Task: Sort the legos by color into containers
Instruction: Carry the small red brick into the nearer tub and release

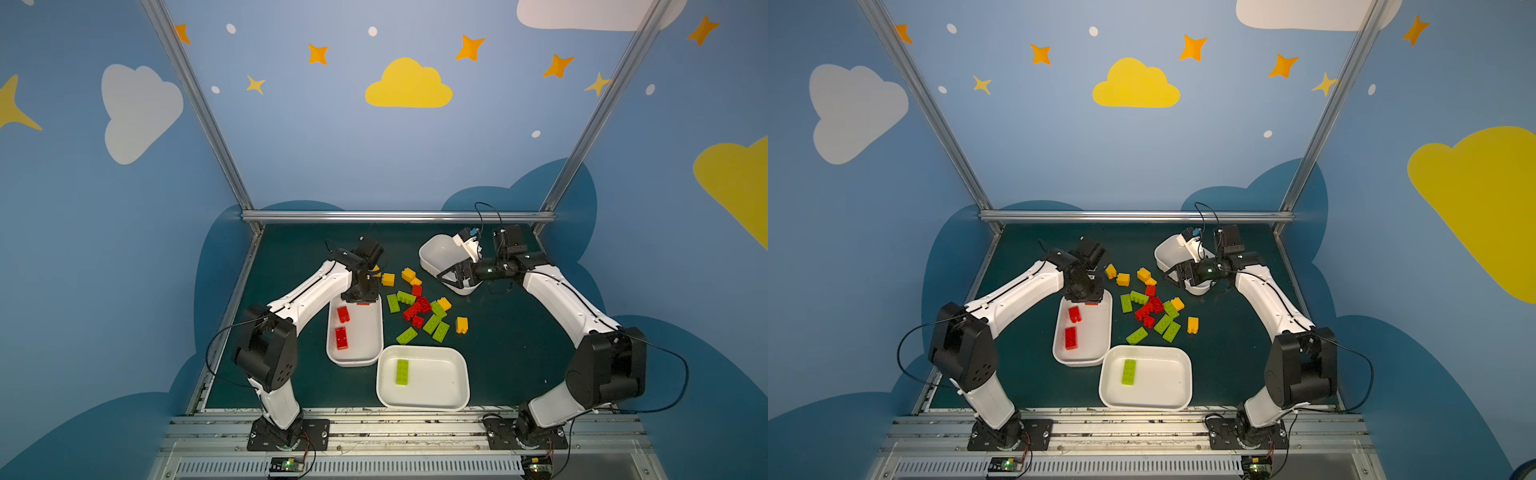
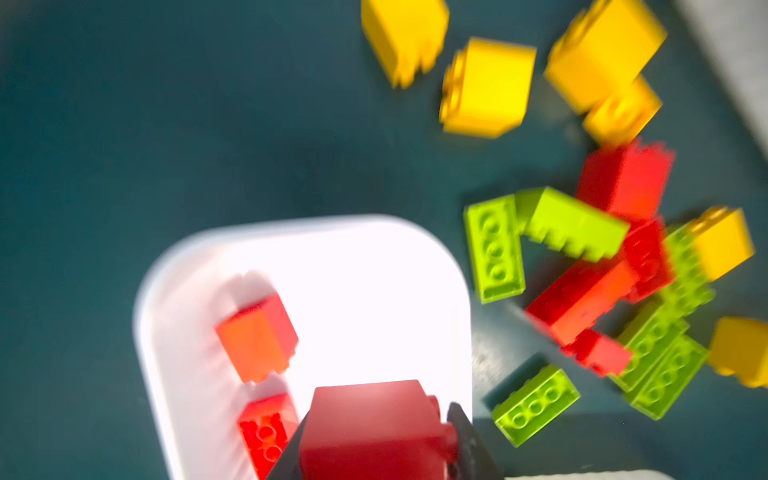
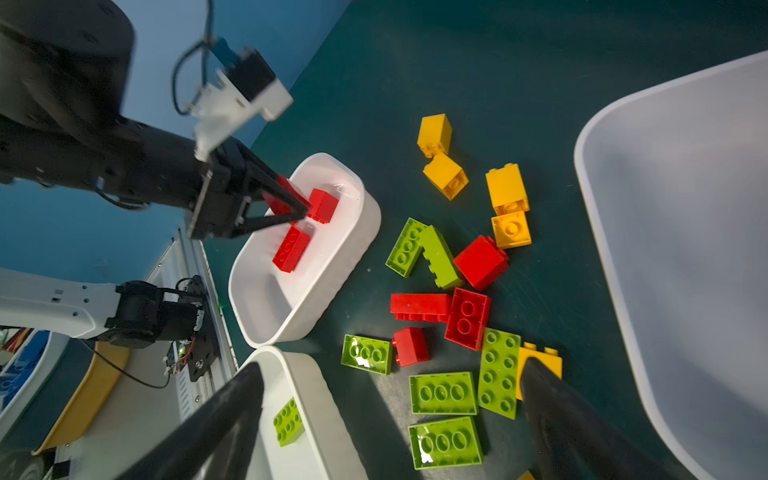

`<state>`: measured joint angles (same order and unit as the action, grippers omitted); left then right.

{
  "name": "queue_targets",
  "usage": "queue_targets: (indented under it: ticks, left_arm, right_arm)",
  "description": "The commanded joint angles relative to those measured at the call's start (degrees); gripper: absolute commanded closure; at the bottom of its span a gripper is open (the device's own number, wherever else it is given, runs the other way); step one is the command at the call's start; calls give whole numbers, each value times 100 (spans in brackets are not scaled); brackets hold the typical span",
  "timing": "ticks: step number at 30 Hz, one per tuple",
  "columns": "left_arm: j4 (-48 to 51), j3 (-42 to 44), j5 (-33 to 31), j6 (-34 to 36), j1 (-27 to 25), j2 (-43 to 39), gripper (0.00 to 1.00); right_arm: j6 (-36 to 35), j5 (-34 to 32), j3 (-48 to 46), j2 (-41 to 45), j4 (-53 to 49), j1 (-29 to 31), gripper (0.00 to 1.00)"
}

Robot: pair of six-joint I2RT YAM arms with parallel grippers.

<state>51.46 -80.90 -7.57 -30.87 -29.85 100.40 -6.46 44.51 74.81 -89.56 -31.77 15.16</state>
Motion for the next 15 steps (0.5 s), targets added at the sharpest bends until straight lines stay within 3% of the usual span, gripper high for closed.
queue_targets:
  ticks: [1,15]
  left_arm:
    - [-482,280,-32,-371,-30,-26,65]
    - [-1342,958,-906,-59,44,573,63]
  right_arm:
    - [105,284,-10,77,105,138,5]
    - [174,244,-318,198,191,400,5]
